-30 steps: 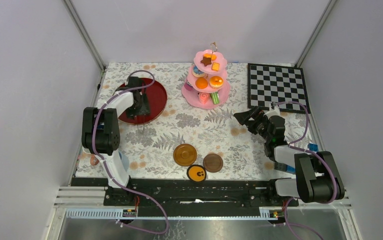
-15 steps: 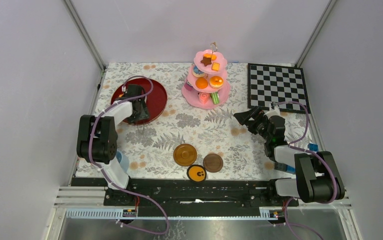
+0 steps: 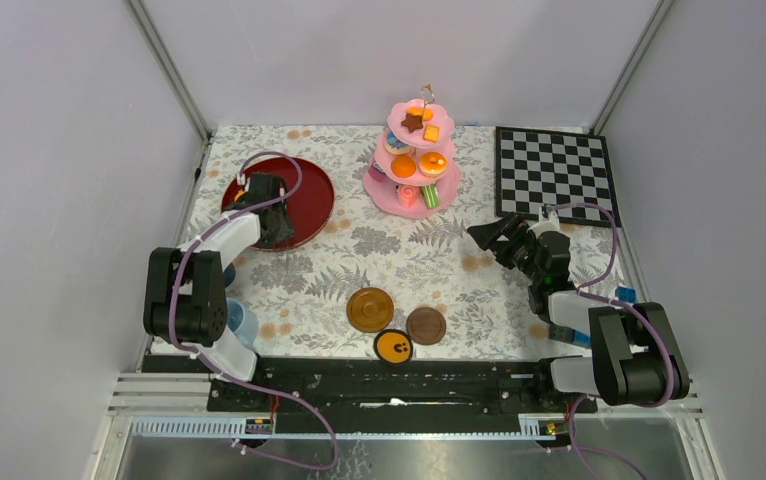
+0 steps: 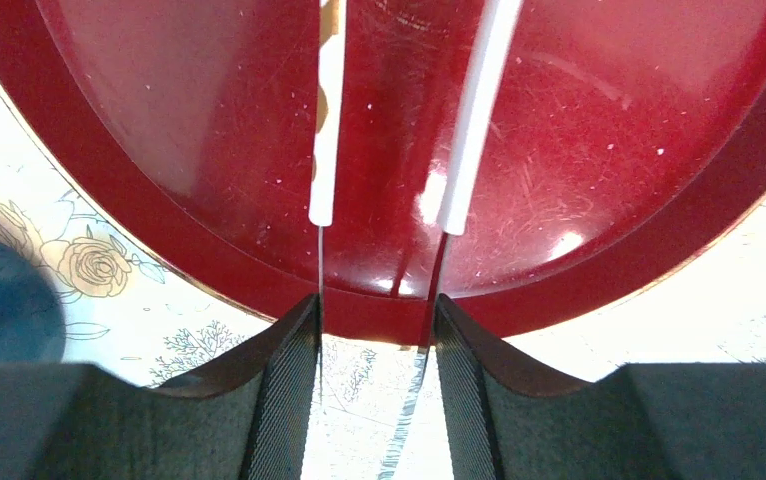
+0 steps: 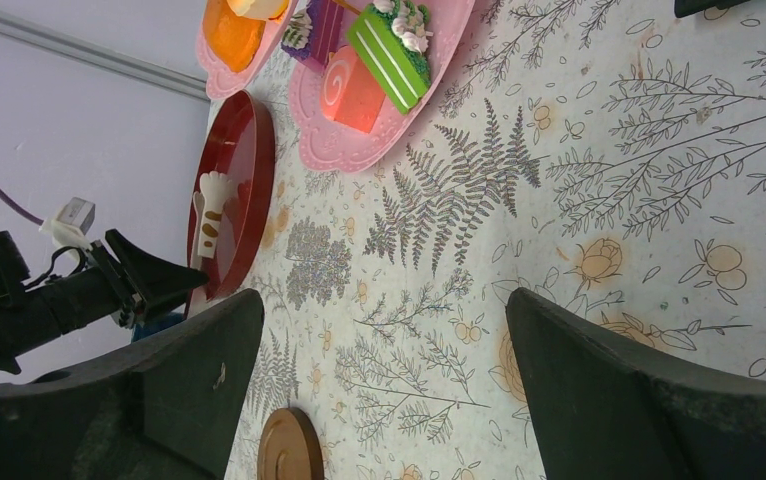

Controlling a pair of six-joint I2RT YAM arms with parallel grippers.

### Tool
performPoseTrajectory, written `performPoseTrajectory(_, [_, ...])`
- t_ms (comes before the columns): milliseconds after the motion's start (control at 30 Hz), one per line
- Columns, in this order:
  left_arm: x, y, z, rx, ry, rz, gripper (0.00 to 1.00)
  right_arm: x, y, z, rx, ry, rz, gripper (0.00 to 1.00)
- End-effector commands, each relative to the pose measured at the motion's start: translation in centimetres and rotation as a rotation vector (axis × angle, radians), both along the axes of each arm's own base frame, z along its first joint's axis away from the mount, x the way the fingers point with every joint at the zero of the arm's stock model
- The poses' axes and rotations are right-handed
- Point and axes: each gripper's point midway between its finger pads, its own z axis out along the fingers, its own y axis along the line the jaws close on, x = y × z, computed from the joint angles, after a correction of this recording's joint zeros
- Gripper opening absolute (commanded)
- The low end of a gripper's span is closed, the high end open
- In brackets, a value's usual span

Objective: Serve the afternoon tea
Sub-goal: Place the clamp on the tray, then pick up the desert from the tray.

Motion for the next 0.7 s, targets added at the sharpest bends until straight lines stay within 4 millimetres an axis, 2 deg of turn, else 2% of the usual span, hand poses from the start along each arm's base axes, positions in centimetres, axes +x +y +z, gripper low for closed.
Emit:
performPoseTrajectory(0, [1.1,-0.2,2.0,-0.006,-0.075,-0.001,0.45,0.4,0.1,1.2,0.007,-0.052,0.007,0.98])
performPoseTrajectory(100, [1.3,-0.3,1.9,-0.006,-0.062,-0.016,0.41,0.4,0.1,1.2,0.007,-0.054,0.006,0.98])
performPoseTrajectory(267, [1.1,-0.3,1.5,-0.012,-0.039,-0.024,0.43,0.3,0.0,1.2,0.007,-0.053,0.006,0.98])
performPoseTrajectory(433, [0.5,0.7,4.8,-0.012,-0.060,-0.036,0.46,0.4,0.1,1.1,0.008,-0.050,0.006,0.98])
performPoseTrajectory(567, [-0.2,2.5,7.9,0.011,-0.048,-0.053,0.47,0.4,0.0,1.1,0.008,-0.050,0.005,0.98])
performPoseTrajectory(667, [-0.6,4.2,8.9,0.041,-0.015,-0.049,0.46,0.3,0.1,1.2,0.010,-0.051,0.007,0.98])
